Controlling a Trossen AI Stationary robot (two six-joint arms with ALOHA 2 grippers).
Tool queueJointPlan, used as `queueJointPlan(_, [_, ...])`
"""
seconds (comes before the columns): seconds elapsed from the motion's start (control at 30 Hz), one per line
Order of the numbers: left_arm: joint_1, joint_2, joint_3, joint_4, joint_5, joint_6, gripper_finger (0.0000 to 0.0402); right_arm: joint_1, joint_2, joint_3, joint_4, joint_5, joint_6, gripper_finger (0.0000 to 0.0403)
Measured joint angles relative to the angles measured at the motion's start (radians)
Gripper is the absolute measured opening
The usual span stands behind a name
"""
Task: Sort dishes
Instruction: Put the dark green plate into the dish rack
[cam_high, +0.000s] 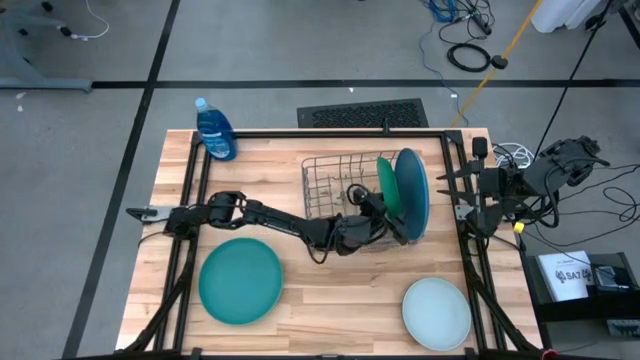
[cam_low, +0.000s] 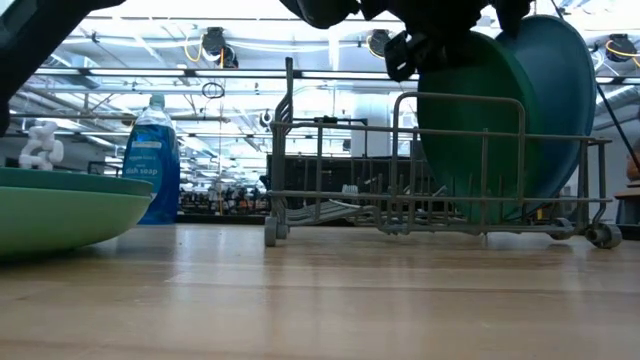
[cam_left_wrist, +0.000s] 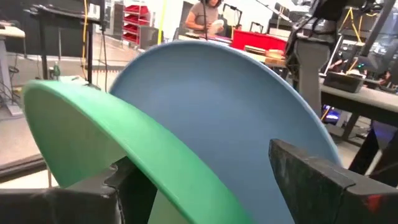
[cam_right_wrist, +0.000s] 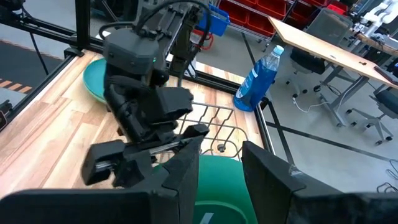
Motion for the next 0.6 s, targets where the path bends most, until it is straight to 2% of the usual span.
queueJointPlan(0.27, [0.051,-0.005,0.003,-0.156,0.123,-0.198,0.0293,0.000,0.064,0.000,-0.053,-0.027,0.001,0.0116])
queueJointPlan(0.6, [0.055,-0.002,0.017,-0.167,0.190,-0.097,0.0293,-0.079,0.249,0.000,-0.027,-0.024,-0.069,0.0116])
